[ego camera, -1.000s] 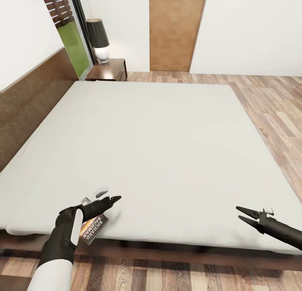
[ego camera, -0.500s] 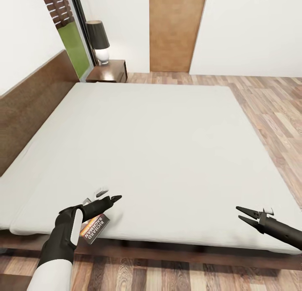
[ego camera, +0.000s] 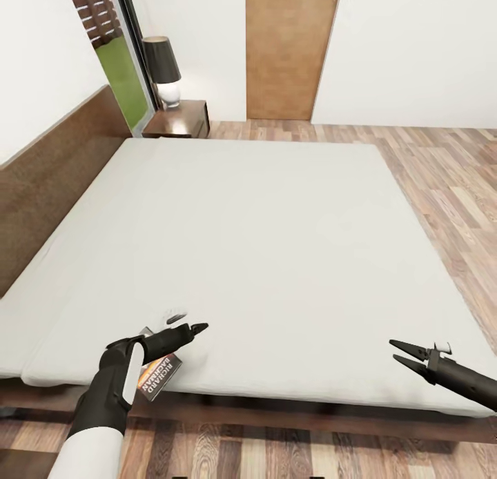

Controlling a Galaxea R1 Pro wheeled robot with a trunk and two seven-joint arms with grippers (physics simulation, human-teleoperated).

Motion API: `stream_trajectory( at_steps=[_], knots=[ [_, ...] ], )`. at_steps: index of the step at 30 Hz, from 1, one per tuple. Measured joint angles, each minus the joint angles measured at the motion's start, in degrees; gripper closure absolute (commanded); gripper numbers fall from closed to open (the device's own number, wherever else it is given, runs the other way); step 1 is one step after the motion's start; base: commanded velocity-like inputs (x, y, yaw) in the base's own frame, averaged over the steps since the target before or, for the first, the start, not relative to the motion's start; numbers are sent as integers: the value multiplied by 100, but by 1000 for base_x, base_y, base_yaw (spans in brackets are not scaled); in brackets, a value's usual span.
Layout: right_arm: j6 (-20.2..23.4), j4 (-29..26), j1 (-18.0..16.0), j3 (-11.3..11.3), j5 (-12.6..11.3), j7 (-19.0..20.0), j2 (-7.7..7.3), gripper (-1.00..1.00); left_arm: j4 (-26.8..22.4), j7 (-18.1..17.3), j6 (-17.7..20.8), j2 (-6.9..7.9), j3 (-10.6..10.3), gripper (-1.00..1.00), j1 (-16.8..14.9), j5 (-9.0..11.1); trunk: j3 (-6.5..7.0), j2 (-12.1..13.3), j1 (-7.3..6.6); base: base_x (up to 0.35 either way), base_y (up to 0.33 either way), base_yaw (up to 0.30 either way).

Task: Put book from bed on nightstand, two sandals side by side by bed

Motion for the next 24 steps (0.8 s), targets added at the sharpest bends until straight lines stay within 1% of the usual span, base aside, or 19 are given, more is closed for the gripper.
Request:
stream_trajectory(
  at_steps=[2, 7, 11, 13, 16, 18, 19, 21, 22, 23, 24],
  knots=[
    [-3, 18, 10, -6, -7, 9, 0, -100, 0, 0, 2, -2, -46, -100, 12, 0, 36, 80, -44, 0, 0, 0],
    [-75, 30, 28, -13, -11, 43, -7, -100, -5, -11, 2, -2, -75, -100, 35, 0, 126, 281, -154, 0, 0, 0],
    [-94, 35, 39, -14, -12, 53, -3, -100, -15, -138, 9, -3, -78, -100, 46, 1, 198, 441, -242, 0, 0, 0],
    [-105, 47, 46, -16, -12, 55, -1, -100, -17, -395, 14, 1, -73, -100, 51, 3, 234, 522, -286, 0, 0, 0],
    [-147, 156, 57, -16, -6, 55, -1, -100, -13, -988, 25, 5, -69, -100, 65, -3, 287, 642, -352, 0, 0, 0],
    [-351, 384, 65, -13, 1, 55, 0, -100, -14, -1174, 27, 5, -68, -100, 72, -11, 323, 722, -396, 0, 0, 0],
    [-435, 463, 66, -12, 1, 57, -1, -100, -15, -1202, 27, 5, -68, -100, 74, -12, 341, 763, -418, 0, 0, 0],
    [-813, 834, 70, -10, 5, 60, 0, -100, -18, -1265, 30, 8, -68, -100, 77, -14, 377, 843, -461, 0, 0, 0],
    [-916, 946, 70, -10, 6, 60, -1, -100, -18, -1274, 29, 9, -68, -100, 78, -15, 395, 883, -484, 0, 0, 0],
    [-1407, 1490, 78, -4, 20, 54, 0, -100, -16, -1297, 32, 7, -68, -100, 85, -15, 412, 923, -505, 0, 0, 0],
    [-1731, 1875, 77, -1, 22, 51, 0, -100, -13, -1302, 31, 6, -68, -100, 87, -19, 431, 963, -527, 0, 0, 0]
  ],
)
